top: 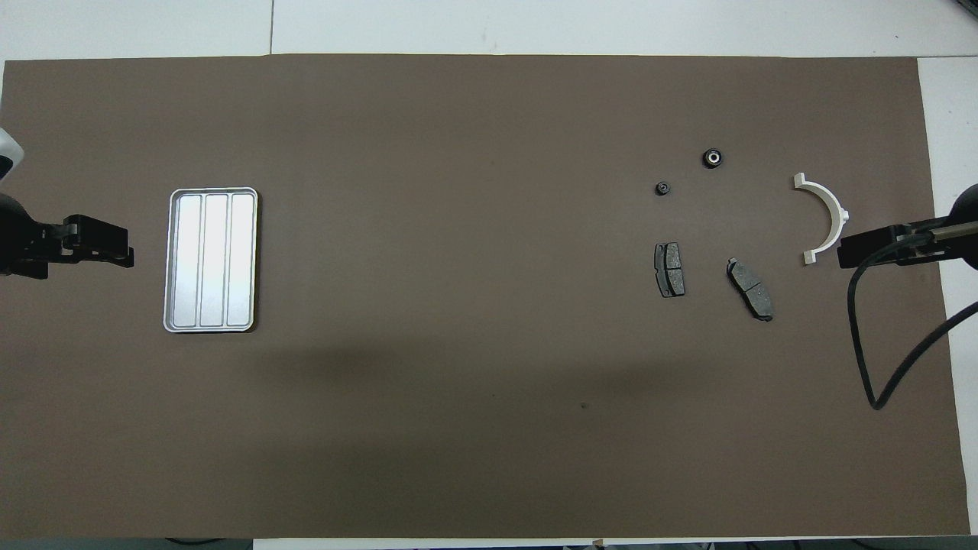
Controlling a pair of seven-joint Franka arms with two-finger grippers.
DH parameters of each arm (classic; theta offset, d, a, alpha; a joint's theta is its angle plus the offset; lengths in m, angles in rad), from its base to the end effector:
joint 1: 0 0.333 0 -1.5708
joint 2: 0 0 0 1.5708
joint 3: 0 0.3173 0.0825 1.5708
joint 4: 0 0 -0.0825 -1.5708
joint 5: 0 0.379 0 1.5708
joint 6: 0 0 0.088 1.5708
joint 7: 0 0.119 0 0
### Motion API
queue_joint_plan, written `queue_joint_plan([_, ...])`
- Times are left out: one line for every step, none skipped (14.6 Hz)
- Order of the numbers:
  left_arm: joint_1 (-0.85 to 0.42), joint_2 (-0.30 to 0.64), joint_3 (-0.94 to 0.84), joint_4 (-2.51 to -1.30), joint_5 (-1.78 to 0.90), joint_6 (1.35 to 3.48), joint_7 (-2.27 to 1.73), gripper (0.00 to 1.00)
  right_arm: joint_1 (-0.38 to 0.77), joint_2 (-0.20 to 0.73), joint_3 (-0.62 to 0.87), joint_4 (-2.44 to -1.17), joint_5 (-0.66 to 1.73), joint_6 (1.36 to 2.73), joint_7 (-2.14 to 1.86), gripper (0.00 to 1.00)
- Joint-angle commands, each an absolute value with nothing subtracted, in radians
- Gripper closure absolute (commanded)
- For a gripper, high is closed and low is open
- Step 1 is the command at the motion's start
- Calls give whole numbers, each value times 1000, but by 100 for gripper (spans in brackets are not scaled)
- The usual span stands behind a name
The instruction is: Pick bearing gear from pile to tray
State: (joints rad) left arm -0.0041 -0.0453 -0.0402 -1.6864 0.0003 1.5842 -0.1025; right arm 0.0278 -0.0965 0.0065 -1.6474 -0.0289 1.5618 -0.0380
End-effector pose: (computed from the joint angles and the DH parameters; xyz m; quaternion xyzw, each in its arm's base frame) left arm 0.5325 -0.0240 0.5856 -0.9992 -0.0291 0.0283 0.0031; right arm 0.5179 0.0145 0.6288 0.9992 0.0359 0.0054 0.0148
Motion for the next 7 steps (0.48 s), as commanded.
queue_joint_plan([0, -58, -43, -1697, 5, 1574, -97, 0, 26, -115, 6, -1657, -28, 1555, -60, 0])
queue_joint_plan([0, -58, -43, -1697, 5, 1575, -97, 0, 26, -117, 6, -1655, -28, 1555, -70, 0])
queue_joint_plan([0, -58, -43, -1697, 5, 1574, -97, 0, 26, -118, 6, -1657, -28, 1557, -86, 0])
queue_joint_plan([0, -58, -43, -1697, 5, 1575, -97, 0, 28, -118, 6, -1657, -28, 1555, -90, 0])
queue_joint_plan([0, -58, -43, -1697, 5, 1575, -97, 0, 28, -121, 6, -1658, -26, 1557, -84, 0])
queue_joint_plan([0, -58, -43, -1697, 5, 1574, -97, 0, 28, -123, 6, -1660, -28, 1557, -87, 0])
queue_joint_plan([0, -58, -43, -1697, 5, 1574, -97, 0, 28, -121, 6, -1664, -28, 1559, -86, 0])
